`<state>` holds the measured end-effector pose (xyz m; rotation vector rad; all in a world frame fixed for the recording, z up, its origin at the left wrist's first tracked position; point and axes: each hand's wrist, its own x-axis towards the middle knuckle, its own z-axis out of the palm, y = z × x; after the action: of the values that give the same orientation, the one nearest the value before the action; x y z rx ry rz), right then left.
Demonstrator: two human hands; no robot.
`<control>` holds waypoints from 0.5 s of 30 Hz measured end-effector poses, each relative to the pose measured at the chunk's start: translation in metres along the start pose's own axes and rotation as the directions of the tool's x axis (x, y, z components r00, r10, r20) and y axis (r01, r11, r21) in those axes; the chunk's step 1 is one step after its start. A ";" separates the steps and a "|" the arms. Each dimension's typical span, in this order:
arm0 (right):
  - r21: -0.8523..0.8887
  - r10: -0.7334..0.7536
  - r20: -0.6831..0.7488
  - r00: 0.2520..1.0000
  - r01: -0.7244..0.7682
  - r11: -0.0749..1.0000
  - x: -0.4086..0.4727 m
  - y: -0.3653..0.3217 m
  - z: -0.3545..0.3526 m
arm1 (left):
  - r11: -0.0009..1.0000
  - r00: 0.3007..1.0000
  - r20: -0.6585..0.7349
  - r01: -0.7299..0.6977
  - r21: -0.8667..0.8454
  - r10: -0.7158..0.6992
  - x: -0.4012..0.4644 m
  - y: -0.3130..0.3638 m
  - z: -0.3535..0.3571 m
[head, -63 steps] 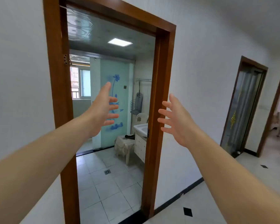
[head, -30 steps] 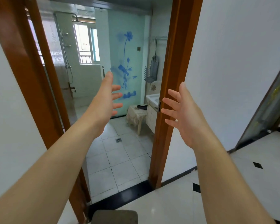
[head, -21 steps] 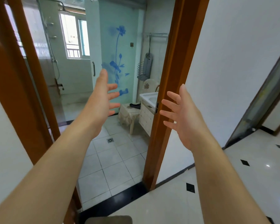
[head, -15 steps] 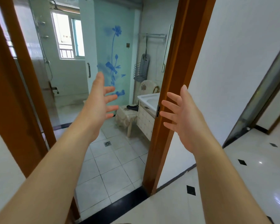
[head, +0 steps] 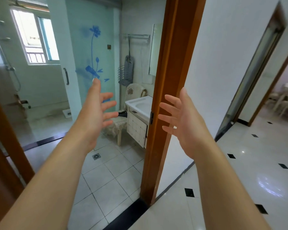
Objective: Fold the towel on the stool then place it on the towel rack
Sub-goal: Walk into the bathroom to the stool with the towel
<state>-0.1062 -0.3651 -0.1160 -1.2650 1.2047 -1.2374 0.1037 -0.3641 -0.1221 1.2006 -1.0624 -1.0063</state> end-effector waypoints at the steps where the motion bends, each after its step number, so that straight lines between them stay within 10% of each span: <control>1: -0.003 -0.001 -0.010 1.000 0.001 1.000 0.004 0.000 -0.001 | 1.000 1.000 0.001 -0.001 0.005 0.001 0.004 0.000 0.002; 15: -0.007 -0.003 0.031 1.000 0.003 1.000 0.099 0.019 -0.021 | 0.998 1.000 -0.014 -0.014 0.055 0.015 0.086 -0.015 0.043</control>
<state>-0.1280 -0.4648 -0.1290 -1.2871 1.1857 -1.2122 0.0797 -0.4582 -0.1267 1.2411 -1.0923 -0.9619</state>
